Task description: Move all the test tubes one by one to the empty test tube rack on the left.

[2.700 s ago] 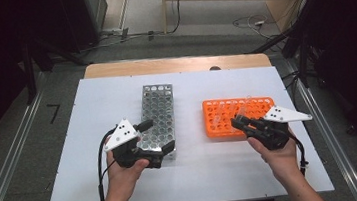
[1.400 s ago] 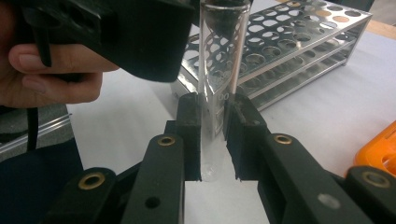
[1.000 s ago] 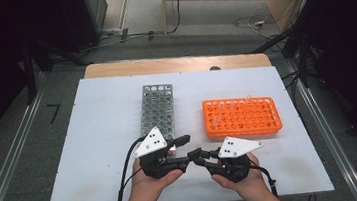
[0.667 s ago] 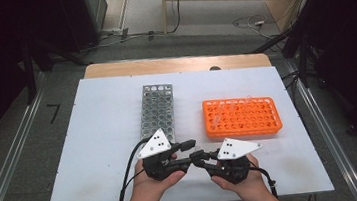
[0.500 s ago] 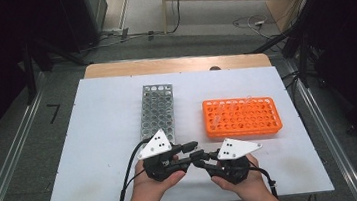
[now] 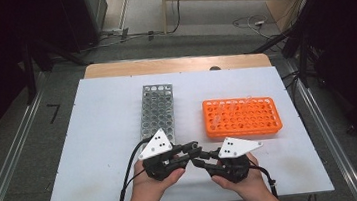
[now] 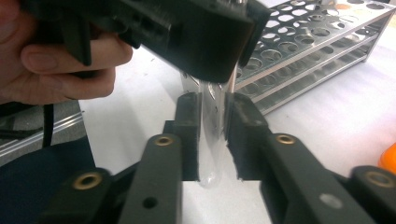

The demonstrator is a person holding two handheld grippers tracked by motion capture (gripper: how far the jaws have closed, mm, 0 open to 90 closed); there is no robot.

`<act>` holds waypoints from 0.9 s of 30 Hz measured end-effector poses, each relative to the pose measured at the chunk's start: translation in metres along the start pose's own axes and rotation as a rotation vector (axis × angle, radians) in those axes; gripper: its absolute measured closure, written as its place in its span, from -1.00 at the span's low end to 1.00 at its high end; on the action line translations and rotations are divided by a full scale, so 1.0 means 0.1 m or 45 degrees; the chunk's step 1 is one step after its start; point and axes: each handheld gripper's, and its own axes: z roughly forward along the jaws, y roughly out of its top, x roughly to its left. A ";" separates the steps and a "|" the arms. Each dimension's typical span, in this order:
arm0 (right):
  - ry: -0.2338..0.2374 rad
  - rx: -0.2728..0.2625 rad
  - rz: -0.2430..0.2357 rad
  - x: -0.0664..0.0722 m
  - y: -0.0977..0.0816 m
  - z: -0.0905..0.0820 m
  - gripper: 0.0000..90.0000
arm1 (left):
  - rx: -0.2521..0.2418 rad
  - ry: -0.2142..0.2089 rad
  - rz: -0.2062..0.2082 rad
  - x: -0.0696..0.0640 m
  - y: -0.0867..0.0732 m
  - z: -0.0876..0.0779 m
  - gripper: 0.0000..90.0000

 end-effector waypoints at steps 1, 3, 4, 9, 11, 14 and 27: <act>-0.002 0.000 -0.005 0.00 0.00 -0.01 0.31 | -0.015 0.018 -0.013 0.03 0.02 -0.02 0.70; -0.005 -0.009 -0.011 -0.03 -0.02 -0.05 0.11 | -0.025 0.026 -0.021 0.05 0.03 -0.04 0.71; -0.005 -0.009 -0.011 -0.03 -0.02 -0.05 0.11 | -0.034 0.038 -0.030 0.07 0.05 -0.06 0.71; -0.045 -0.056 0.016 -0.17 -0.05 -0.22 -0.37 | -0.066 0.091 -0.048 0.19 0.12 -0.14 0.71; -0.085 -0.091 0.051 -0.29 -0.09 -0.36 -0.57 | -0.074 0.113 -0.038 0.23 0.17 -0.15 0.71; -0.102 -0.108 0.068 -0.39 -0.14 -0.49 -0.76 | -0.079 0.127 -0.032 0.27 0.21 -0.16 0.71; -0.173 -0.127 0.139 -0.64 -0.45 -0.91 -1.00 | -0.120 0.227 -0.020 0.62 0.51 -0.12 0.71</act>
